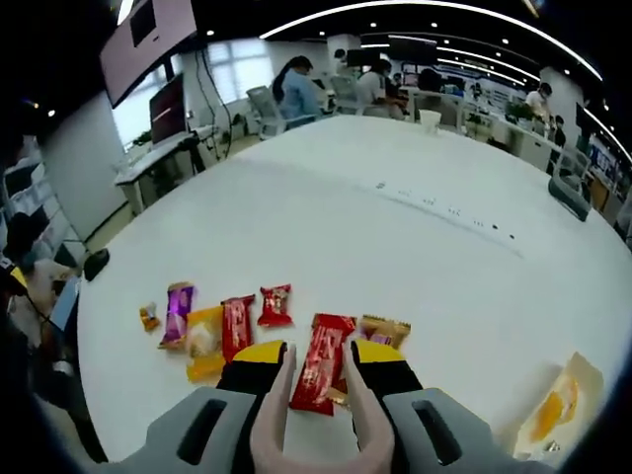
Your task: Place the target food into the container with the food tongs after gripping and lifting it, then release it inside without dropping or visibly crushing the food.
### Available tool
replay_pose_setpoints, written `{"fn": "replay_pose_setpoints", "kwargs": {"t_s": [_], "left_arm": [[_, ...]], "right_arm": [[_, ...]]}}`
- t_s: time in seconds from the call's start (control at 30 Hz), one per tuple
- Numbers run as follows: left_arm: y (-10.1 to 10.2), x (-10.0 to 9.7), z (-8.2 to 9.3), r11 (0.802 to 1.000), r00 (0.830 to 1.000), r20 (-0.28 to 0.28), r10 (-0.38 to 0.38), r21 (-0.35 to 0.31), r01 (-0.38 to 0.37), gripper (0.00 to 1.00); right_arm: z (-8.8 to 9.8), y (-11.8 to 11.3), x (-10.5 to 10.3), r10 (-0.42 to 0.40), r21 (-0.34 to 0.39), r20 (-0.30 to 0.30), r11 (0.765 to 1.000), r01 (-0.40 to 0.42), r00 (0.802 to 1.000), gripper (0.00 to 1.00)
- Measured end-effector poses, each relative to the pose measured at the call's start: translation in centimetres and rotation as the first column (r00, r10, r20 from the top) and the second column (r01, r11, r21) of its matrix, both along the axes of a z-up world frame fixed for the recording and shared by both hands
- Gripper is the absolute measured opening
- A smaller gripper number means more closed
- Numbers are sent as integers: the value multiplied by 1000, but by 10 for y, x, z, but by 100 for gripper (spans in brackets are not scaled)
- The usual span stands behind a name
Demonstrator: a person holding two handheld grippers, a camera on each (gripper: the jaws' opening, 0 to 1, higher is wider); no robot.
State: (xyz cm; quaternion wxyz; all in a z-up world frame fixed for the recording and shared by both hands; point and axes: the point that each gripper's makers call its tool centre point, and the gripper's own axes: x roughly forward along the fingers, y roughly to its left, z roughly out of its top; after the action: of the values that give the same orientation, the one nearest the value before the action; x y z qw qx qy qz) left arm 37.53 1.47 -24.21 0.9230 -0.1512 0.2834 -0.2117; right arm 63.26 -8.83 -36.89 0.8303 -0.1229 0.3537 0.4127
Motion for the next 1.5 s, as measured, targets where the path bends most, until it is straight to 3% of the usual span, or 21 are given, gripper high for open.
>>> {"fn": "replay_pose_setpoints", "kwargs": {"t_s": [0.4, 1.13, 1.5], "left_arm": [[-2, 4, 0, 1000, 1000, 1, 8, -6, -8, 59], [0, 0, -1, 1000, 1000, -6, 26, -13, -26, 60], [-3, -2, -1, 1000, 1000, -3, 22, -14, -22, 59]], "right_arm": [[-12, -4, 8, 3, -22, -2, 1000, -3, 1000, 25], [-15, -3, 3, 7, -32, -16, 999, -8, 1000, 22], [11, 0, -1, -21, 35, 6, 999, 21, 1000, 21]]}}
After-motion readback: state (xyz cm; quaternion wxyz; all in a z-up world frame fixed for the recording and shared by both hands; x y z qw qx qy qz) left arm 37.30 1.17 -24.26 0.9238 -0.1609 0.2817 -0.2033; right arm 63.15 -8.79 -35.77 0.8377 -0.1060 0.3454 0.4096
